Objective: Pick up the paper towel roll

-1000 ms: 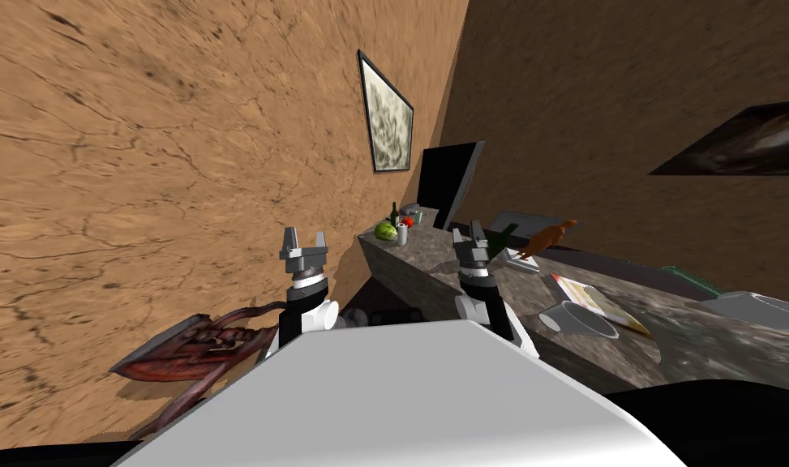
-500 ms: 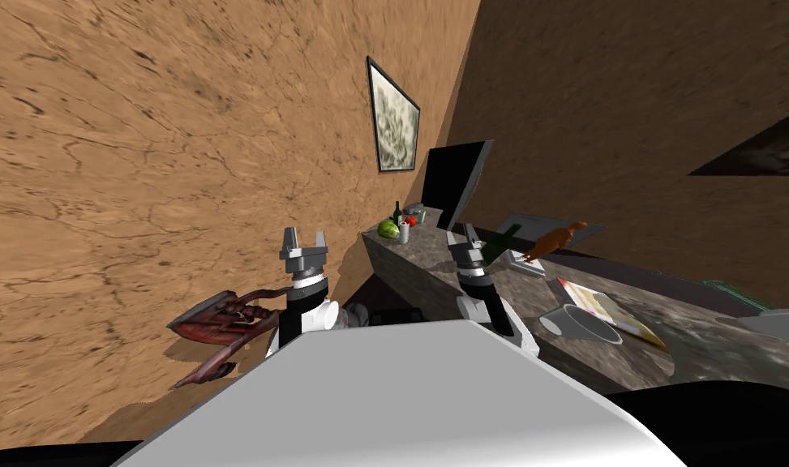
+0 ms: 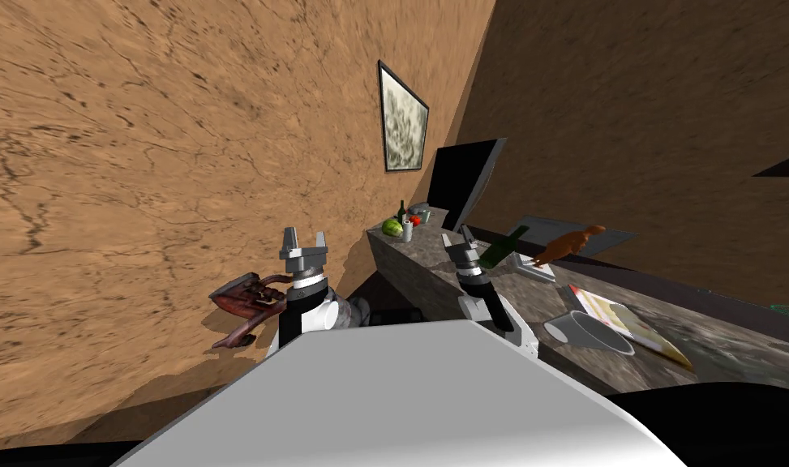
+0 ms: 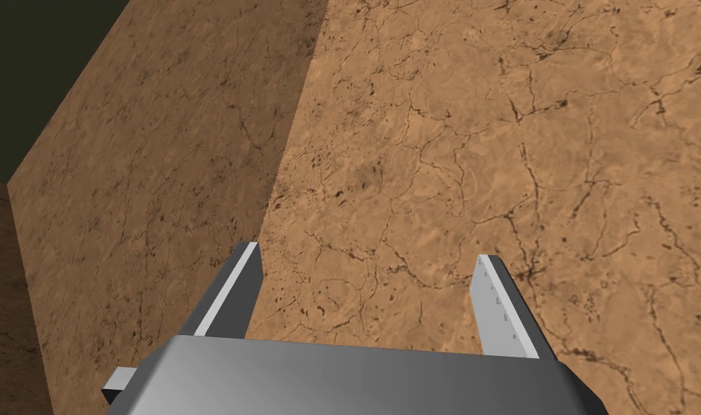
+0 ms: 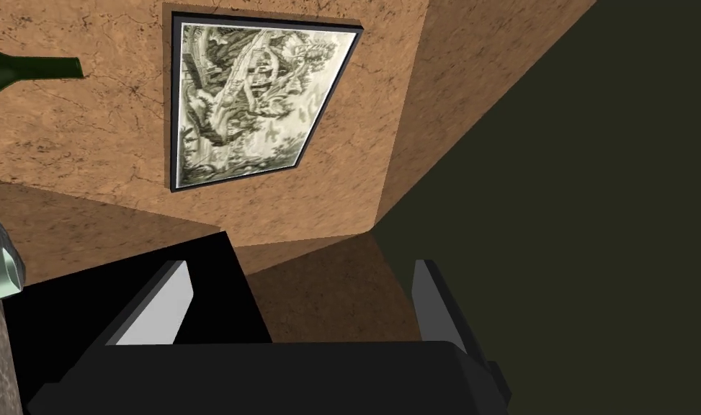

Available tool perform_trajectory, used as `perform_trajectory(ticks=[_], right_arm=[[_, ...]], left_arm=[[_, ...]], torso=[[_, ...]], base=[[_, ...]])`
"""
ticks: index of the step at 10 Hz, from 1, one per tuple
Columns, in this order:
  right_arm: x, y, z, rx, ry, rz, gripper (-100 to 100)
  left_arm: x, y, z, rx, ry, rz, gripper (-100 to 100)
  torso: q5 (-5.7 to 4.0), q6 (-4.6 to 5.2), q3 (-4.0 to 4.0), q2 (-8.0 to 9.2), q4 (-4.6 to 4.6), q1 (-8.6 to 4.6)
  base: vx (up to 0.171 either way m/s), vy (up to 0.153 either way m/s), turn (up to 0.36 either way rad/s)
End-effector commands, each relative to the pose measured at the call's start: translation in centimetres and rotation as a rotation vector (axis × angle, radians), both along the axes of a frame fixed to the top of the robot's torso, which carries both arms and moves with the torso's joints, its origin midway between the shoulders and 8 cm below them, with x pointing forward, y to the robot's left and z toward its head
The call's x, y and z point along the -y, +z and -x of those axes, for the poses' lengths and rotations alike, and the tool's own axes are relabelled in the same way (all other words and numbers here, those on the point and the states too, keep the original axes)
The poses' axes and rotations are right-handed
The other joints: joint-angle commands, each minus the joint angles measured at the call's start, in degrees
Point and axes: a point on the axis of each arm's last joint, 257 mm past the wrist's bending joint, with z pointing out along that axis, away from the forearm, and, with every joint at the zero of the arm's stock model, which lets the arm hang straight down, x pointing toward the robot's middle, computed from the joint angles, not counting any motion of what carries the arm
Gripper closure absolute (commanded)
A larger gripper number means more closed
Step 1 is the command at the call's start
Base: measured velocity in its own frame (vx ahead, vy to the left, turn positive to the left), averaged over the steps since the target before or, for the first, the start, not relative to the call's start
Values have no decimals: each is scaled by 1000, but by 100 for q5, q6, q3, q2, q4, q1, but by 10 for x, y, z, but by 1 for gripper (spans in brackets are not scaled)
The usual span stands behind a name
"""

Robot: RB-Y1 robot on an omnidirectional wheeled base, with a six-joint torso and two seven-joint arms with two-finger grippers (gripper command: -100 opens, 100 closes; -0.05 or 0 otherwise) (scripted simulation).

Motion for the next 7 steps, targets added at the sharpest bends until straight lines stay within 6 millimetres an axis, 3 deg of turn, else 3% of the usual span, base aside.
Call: perform_trajectory(ticks=[1, 7], right_arm=[[-1, -7, -3, -23, 47, -28, -100], [1, -25, -12, -94, 166, -117, -100]], left_arm=[[0, 0, 0, 0, 0, 0, 0], [0, 0, 0, 0, 0, 0, 0]], torso=[[0, 0, 0, 0, 0, 0], [0, 0, -6, -10, -2, 1]], base=[[-46, -30, 101], [-34, -24, 112]])
